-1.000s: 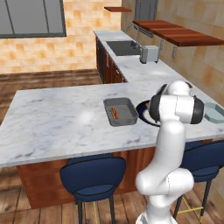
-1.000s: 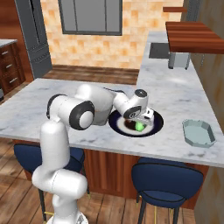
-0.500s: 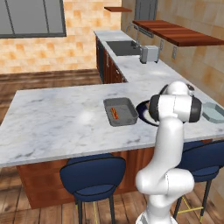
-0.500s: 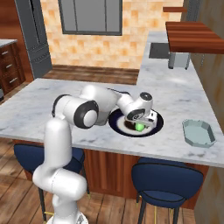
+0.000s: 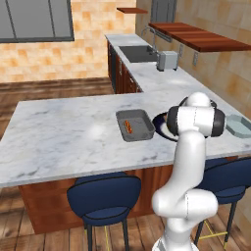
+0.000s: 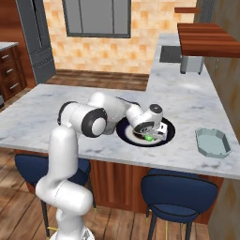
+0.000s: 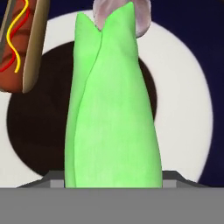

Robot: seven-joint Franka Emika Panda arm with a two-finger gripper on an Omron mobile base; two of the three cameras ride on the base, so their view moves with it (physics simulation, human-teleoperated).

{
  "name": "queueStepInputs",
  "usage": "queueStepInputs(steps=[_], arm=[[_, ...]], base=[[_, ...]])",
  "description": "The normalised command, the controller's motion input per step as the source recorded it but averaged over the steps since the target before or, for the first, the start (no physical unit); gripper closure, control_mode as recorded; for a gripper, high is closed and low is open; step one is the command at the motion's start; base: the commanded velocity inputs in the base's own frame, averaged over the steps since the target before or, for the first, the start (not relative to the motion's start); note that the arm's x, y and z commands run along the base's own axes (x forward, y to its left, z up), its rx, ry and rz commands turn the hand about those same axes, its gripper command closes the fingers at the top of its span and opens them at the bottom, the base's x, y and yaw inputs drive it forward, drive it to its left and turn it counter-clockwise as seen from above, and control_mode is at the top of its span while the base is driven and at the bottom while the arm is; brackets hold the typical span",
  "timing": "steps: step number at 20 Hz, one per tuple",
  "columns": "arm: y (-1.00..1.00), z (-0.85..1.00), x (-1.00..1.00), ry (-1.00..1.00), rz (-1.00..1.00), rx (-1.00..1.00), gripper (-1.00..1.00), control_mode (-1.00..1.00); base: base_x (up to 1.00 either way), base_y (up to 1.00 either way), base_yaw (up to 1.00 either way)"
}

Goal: Place one cooked food and one vegetable from the large plate to each tupperware container.

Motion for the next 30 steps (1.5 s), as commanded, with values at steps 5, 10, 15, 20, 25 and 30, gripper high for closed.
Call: queueStepInputs(steps=[5, 10, 15, 20, 25, 30], arm=[[0.04, 0.16, -0.30, -0.06, 0.02, 0.00, 1.00, -1.00], [0.40, 0.91, -0.77, -0.03, 0.10, 0.02, 1.00, -1.00], [0.78, 0.65, -0.42, 0.01, 0.09, 0.01, 1.00, -1.00], [1.00, 0.61, -0.21, 0.00, 0.01, 0.00, 1.00, -1.00], [1.00, 0.16, 0.02, 0.07, 0.00, -0.01, 1.00, -1.00], [0.88, 0.00, 0.25, 0.00, 0.00, -0.01, 1.00, -1.00]], base=[[0.00, 0.00, 0.00], [0.00, 0.00, 0.00], [0.00, 0.00, 0.00], [0.00, 0.00, 0.00], [0.00, 0.00, 0.00], [0.00, 0.00, 0.00]])
